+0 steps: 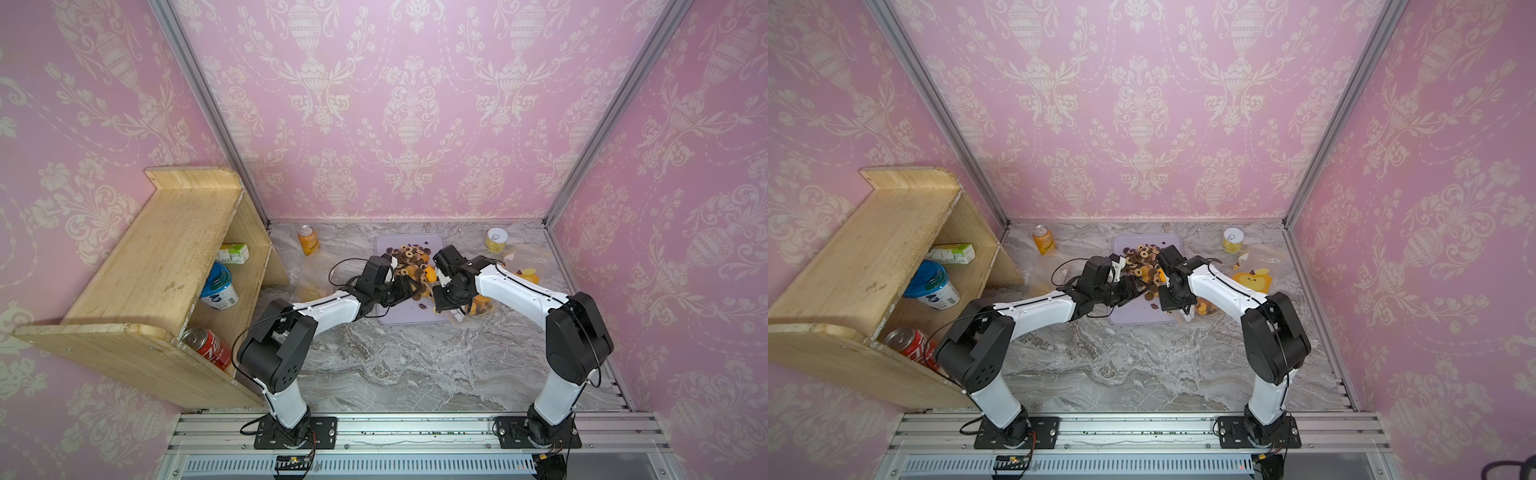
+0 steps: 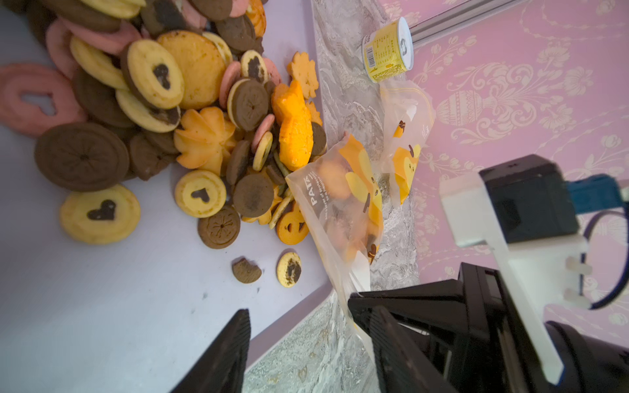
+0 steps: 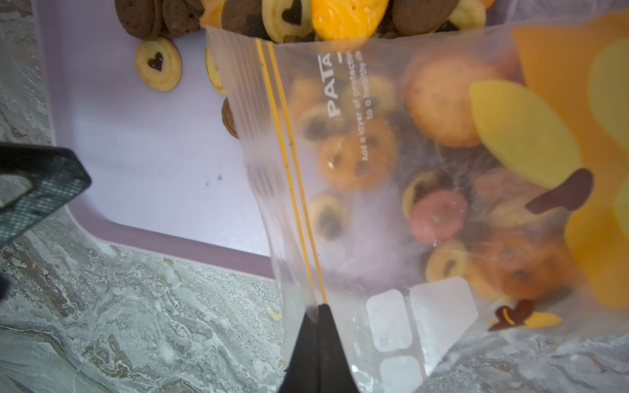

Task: Pour cookies out of the ziploc bag
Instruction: Open the ziploc bag at the center of the board.

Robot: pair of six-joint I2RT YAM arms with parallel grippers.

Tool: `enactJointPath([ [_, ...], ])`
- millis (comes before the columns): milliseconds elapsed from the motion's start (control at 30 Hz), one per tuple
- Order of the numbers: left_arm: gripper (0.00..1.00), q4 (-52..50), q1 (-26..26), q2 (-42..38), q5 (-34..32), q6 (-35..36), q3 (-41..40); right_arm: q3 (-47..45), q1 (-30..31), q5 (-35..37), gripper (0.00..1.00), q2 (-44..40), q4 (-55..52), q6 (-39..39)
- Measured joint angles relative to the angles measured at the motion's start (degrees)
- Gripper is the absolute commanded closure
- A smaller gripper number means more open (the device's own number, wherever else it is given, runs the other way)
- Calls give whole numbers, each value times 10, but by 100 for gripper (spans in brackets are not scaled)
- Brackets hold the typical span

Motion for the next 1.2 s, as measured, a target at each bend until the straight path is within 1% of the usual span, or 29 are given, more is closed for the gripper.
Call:
enactJointPath([
  [100, 49, 28, -16, 20, 7, -13, -3, 0, 0, 0, 100, 0, 0, 0],
  [333, 52, 99, -56, 79, 21, -49, -2, 0, 0, -6, 100, 0, 1, 0],
  [400, 53, 119, -59, 95, 23, -62, -2, 0, 0, -8, 100, 0, 1, 0],
  [567, 61, 160, -59, 119, 25, -88, -2, -1, 0, -14, 100, -2, 3, 0],
  [733, 63, 185, -60, 124, 31, -100, 1, -11, -7, -21, 100, -14, 7, 1],
  [833, 69, 205, -60, 126, 36, -109, 2, -19, -12, -30, 100, -19, 12, 6],
  [967, 81, 223, -64, 143, 40, -120, 12, -30, -21, -44, 100, -21, 19, 14],
  [1200, 96, 236, -71, 157, 50, -137, 16, -53, -43, -62, 100, -36, 28, 28],
])
